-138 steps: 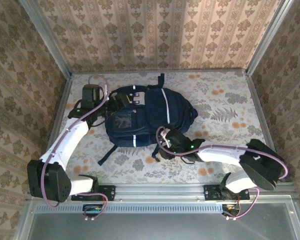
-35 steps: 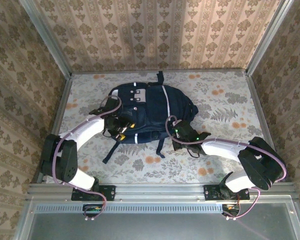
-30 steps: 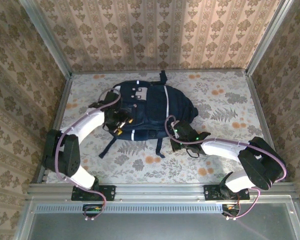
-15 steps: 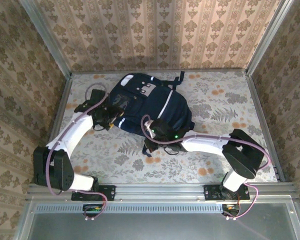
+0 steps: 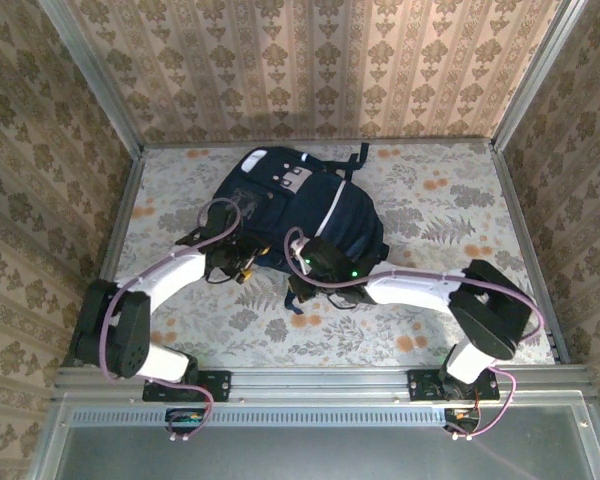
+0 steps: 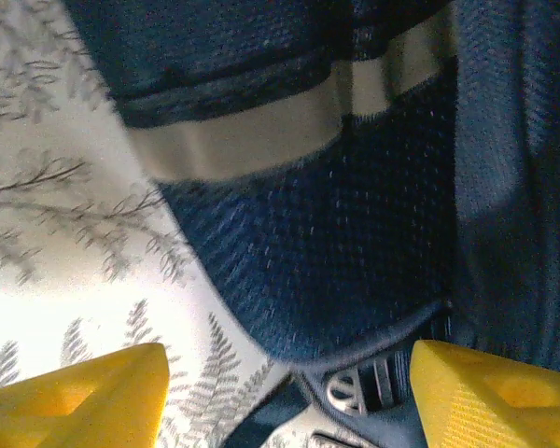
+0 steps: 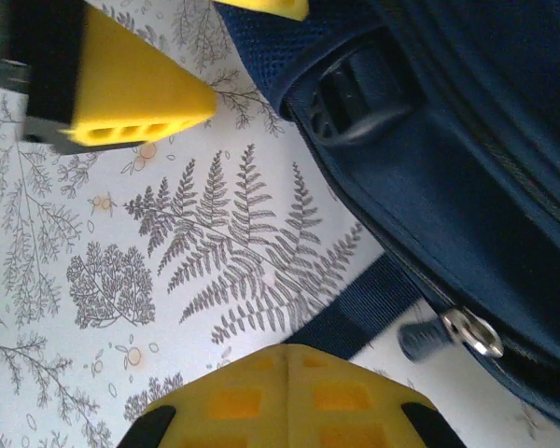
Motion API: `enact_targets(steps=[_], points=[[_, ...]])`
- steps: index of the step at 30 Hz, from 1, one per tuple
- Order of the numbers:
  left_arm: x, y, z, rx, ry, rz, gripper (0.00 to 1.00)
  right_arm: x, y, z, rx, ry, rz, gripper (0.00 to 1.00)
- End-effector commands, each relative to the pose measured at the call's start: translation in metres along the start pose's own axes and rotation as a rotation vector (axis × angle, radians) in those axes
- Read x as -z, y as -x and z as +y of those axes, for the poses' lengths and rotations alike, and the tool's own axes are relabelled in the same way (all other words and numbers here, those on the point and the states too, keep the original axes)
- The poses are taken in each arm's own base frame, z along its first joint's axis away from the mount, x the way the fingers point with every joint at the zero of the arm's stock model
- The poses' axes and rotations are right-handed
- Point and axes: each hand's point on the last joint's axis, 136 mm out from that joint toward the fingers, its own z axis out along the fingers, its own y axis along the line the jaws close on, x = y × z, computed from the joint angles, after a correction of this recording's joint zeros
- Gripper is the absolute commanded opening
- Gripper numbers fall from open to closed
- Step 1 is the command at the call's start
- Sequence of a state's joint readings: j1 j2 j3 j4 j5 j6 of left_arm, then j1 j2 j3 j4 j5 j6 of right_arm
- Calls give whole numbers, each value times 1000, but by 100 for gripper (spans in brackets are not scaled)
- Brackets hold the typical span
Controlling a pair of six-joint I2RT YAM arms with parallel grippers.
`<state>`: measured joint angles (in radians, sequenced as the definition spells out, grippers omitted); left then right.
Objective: Pack the student bag
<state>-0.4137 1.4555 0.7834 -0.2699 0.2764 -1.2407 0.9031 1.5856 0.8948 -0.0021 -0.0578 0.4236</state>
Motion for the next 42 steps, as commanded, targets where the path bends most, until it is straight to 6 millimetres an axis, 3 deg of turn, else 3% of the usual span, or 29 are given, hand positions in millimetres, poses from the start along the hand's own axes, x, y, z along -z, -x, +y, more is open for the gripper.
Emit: enact_targets(steps=[1, 6, 8, 12, 14, 17, 22, 28, 33, 36, 42], points=[[-11, 9, -21, 19, -57, -25, 69, 24, 9, -8, -23, -17, -84, 0], [-19, 10, -15, 19, -31, -41, 65, 45, 7, -21, -61, -33, -138, 0], [-18, 15, -13, 10, -17, -81, 60, 49, 5, -25, -78, -36, -150, 7], [-19, 21, -26, -20, -34, -109, 27, 52, -7, -33, -99, -52, -132, 27], [-21, 27, -34, -41, -40, -124, 13, 54, -12, -36, -110, -59, -128, 31], [-30, 15, -44, -73, -38, -105, 0, 61, -18, -45, -122, -88, -131, 34], [-36, 1, -66, -88, -92, -65, 0, 71, -24, -63, -165, -134, -143, 36], [-14, -13, -97, -107, -147, -80, 0, 76, -28, -73, -168, -176, -151, 39], [0, -30, -115, -134, -186, -84, 0, 77, -27, -98, -226, -314, -155, 48], [2, -38, -122, -146, -197, -81, 0, 70, -24, -105, -266, -367, -139, 48], [0, -45, -124, -157, -198, -73, 0, 37, -19, -112, -294, -418, -52, 48]])
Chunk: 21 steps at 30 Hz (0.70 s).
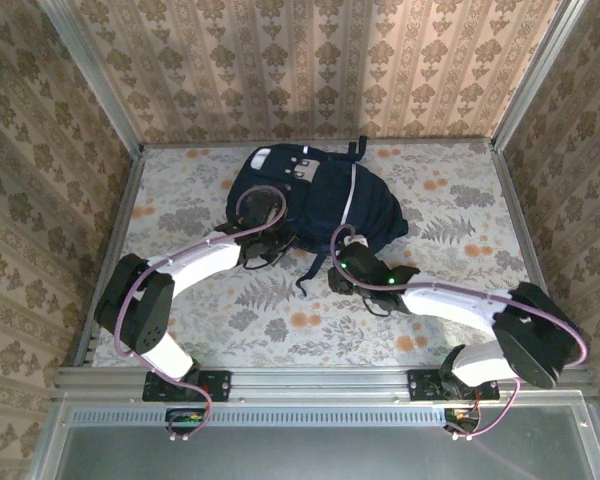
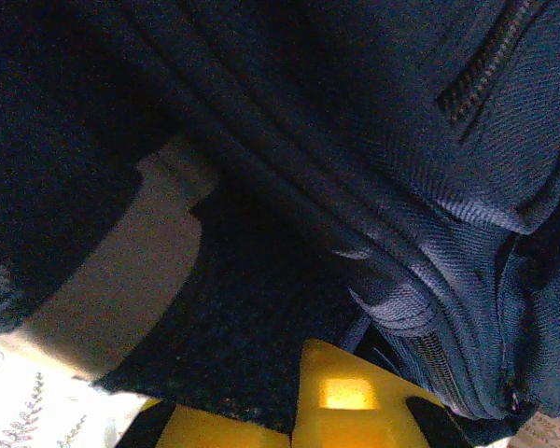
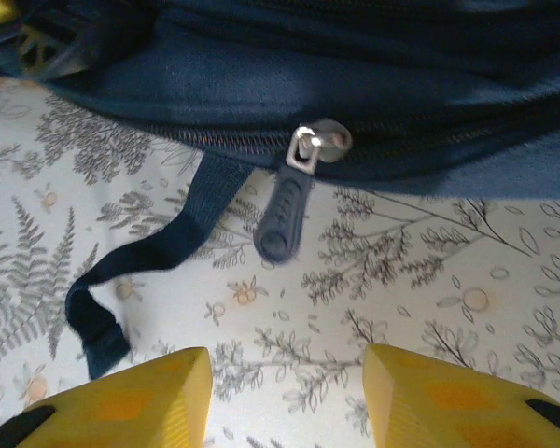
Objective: Pack the student bag
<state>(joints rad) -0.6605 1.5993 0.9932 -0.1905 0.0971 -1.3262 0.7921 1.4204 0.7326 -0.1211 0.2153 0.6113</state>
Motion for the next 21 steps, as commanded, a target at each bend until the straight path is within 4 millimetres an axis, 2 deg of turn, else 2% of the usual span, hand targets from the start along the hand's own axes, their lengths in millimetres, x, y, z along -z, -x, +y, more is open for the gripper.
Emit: enact_targets(steps=[1, 4, 6, 10, 12, 15, 19, 21], points=[[18, -1, -38, -15, -109, -11, 0, -15, 8, -2, -32, -59, 21, 48], [18, -3, -37, -15, -108, -7, 0, -29, 15, -2, -39, -81, 44, 48], [18, -3, -36, -18, -106, -10, 0, -35, 20, -5, -70, -84, 53, 42], [18, -1, -30, -19, -94, -18, 0, -28, 39, -11, -179, -1, -13, 16], [17, -1, -27, -18, -90, -20, 0, -18, 47, -19, -254, 51, -53, 10], [17, 1, -23, -10, -87, -24, 0, 1, 56, -35, -364, 129, -119, 13], [16, 5, -18, 0, -82, -31, 0, 19, 47, -70, -465, 104, -152, 37], [17, 6, -18, 1, -84, -32, 0, 24, 43, -76, -446, 86, -157, 40]])
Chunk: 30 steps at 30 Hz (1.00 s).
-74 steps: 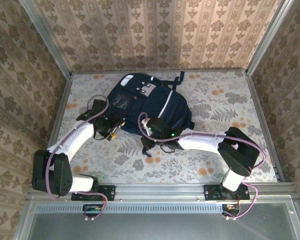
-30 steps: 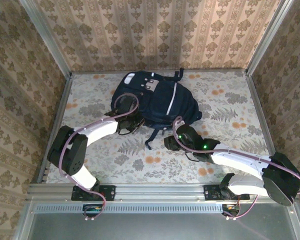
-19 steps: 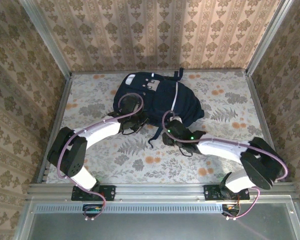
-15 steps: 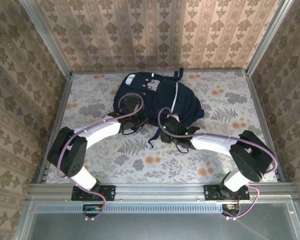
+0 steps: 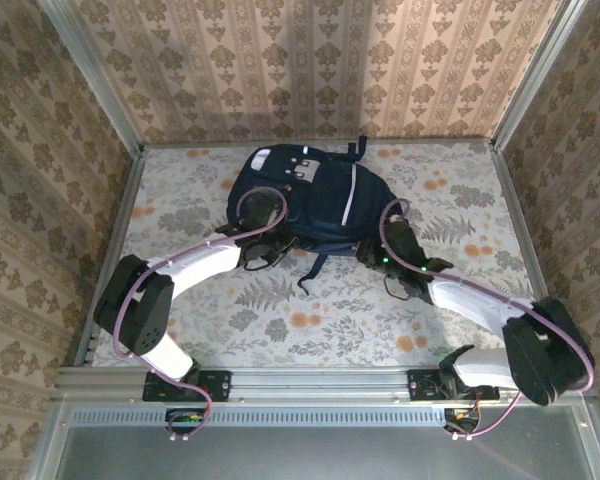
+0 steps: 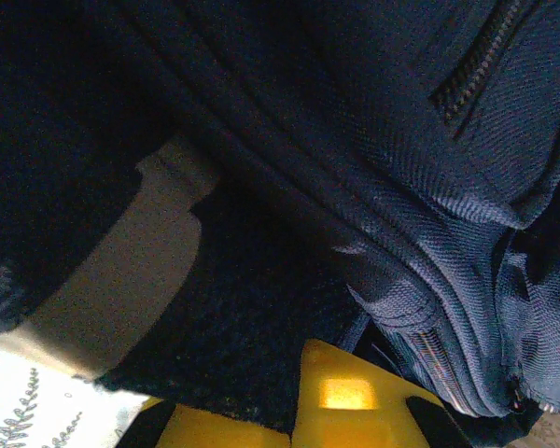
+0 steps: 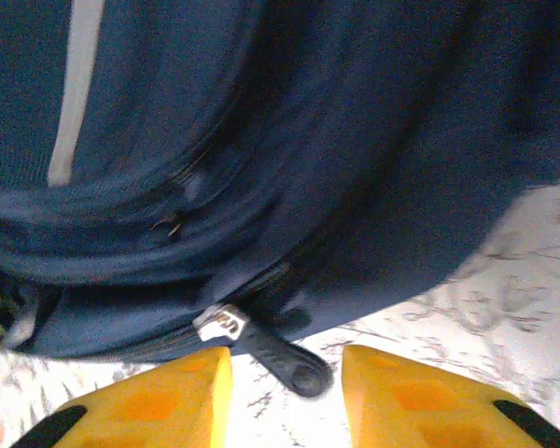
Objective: Pack the student bag
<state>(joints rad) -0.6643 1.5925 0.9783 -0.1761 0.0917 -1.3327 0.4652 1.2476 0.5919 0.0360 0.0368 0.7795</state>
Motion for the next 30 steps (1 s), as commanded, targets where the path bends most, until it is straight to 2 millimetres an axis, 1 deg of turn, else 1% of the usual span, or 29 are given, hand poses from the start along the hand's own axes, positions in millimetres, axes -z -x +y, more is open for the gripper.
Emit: enact_targets(steps=[1, 3, 5, 7, 9, 11, 14, 17, 18, 20, 25, 30], points=[[16, 8, -20, -2, -82, -27, 0, 9, -4, -3, 2, 23, 5, 40], [16, 7, -21, -5, -82, -24, 0, 10, -8, -1, 44, 31, 26, 37], [16, 7, -21, -7, -84, -23, 0, 8, -12, 5, 111, 43, 59, 32], [16, 7, -20, -8, -80, -22, 0, 5, -15, 11, 172, 41, 92, 32], [16, 7, -20, -8, -80, -19, 0, 2, -17, 17, 237, 48, 122, 33], [17, 6, -20, -8, -78, -19, 0, -3, -13, 17, 297, 12, 136, 38], [18, 7, -20, -10, -81, -20, 0, -9, -12, 22, 345, 17, 148, 40], [19, 8, -20, -8, -81, -21, 0, -15, -15, 32, 346, 66, 169, 40], [20, 8, -21, -9, -82, -22, 0, -22, -20, 28, 343, 54, 192, 40], [21, 8, -21, -12, -83, -23, 0, -27, -23, 25, 335, 43, 206, 40], [22, 9, -17, -9, -75, -24, 0, -30, -32, 18, 300, 42, 219, 38], [21, 9, -16, -6, -75, -25, 0, -32, -34, 18, 223, 110, 211, 36]])
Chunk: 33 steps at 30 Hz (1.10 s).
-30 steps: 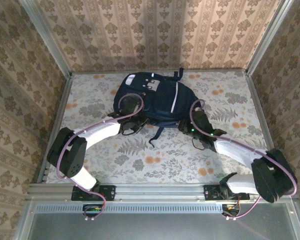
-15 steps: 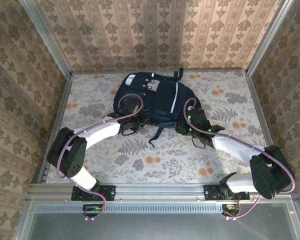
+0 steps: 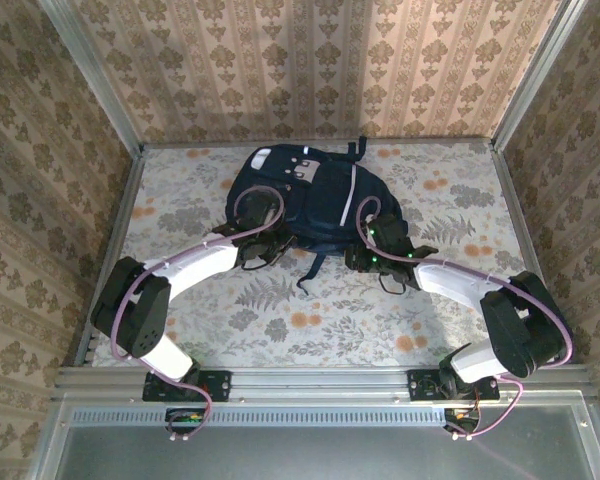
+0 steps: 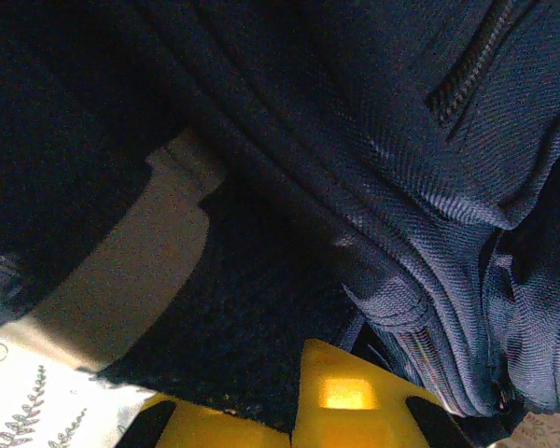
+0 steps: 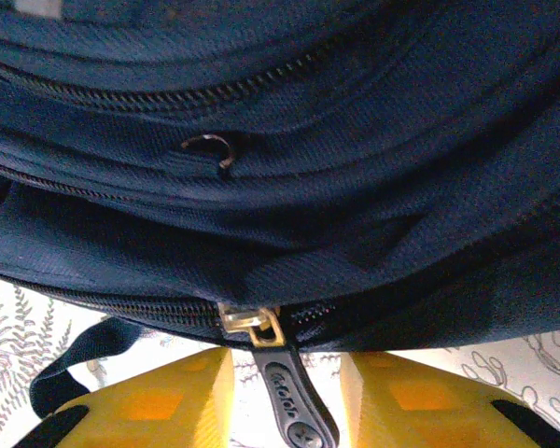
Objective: Pack the student bag
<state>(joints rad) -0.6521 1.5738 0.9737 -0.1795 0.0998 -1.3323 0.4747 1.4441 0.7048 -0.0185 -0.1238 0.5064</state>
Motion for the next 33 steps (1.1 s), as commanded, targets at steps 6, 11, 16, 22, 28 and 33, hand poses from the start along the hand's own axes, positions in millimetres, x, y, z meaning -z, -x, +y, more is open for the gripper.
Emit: enact_targets(steps=[6, 11, 16, 22, 28, 33], points=[[16, 5, -14, -16, -64, -21, 0, -7, 11, 9, -139, 160, -25, 24], [18, 7, -10, -13, -57, -28, 0, -9, 14, 17, -134, 202, -12, 8], [18, 10, -6, -13, -46, -33, 0, -6, 10, 10, -99, 158, 9, 0], [23, 24, 9, 1, -13, -56, 0, 6, 3, -13, -22, -1, 15, 0], [34, 41, 33, 0, 66, -100, 0, 14, 0, -26, 5, -81, 23, 0], [38, 52, 49, 0, 114, -121, 0, 23, 1, -55, 34, -261, 24, 0]])
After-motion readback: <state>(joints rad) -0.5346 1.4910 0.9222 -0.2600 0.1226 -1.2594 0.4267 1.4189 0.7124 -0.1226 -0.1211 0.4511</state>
